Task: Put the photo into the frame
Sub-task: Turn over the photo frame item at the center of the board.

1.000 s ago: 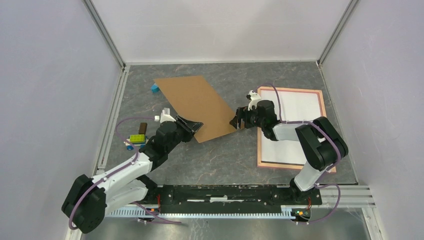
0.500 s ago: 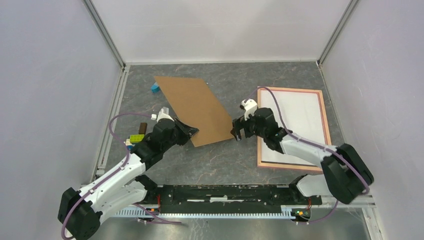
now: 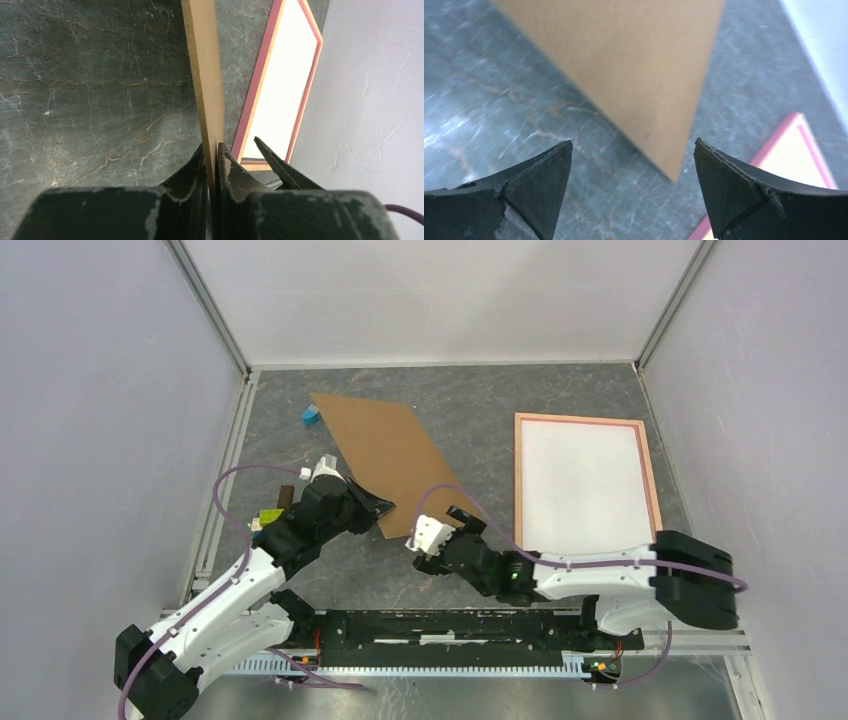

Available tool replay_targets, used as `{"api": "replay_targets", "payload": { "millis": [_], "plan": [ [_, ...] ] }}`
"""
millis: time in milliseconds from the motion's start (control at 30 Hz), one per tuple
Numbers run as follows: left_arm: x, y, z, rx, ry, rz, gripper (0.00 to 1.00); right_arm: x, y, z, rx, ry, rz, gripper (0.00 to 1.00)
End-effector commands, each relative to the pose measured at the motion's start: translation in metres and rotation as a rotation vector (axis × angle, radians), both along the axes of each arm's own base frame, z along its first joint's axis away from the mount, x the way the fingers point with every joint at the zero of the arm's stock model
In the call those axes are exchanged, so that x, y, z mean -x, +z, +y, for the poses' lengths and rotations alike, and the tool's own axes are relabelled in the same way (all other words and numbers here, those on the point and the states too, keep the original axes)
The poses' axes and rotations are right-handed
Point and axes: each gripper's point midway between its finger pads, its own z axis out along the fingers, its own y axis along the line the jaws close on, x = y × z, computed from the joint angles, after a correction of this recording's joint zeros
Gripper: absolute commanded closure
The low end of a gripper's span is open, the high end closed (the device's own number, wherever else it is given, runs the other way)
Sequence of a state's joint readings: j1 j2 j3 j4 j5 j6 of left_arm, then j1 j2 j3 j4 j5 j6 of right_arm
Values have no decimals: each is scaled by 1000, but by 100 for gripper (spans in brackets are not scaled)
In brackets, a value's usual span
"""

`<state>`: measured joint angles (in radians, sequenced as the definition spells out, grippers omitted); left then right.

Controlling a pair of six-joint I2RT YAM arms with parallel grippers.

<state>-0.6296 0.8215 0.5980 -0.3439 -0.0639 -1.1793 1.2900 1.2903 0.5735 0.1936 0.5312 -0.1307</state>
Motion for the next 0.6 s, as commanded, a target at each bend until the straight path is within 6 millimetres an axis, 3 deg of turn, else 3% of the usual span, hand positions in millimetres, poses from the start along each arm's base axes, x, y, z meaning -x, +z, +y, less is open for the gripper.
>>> {"api": "replay_targets", "payload": {
  "millis": [0, 100, 233, 367, 567],
  "plan": [
    [3, 23, -1, -45, -78, -72, 91, -30, 56, 1, 16, -283, -272, 4],
    [6, 24, -1, -47, -86, -66, 89, -29, 65, 20, -20, -271, -290, 8],
    [8, 33, 0, -46, -92, -84, 80, -23, 61, 36, -102, -230, -251, 21],
    [5, 58, 2, -101, -146, -180, 63, -21, 57, 33, -170, -238, -229, 29],
    [-6, 91, -10, -99, -194, -272, 56, -22, 65, 28, -284, -265, -233, 56]
  ]
}}
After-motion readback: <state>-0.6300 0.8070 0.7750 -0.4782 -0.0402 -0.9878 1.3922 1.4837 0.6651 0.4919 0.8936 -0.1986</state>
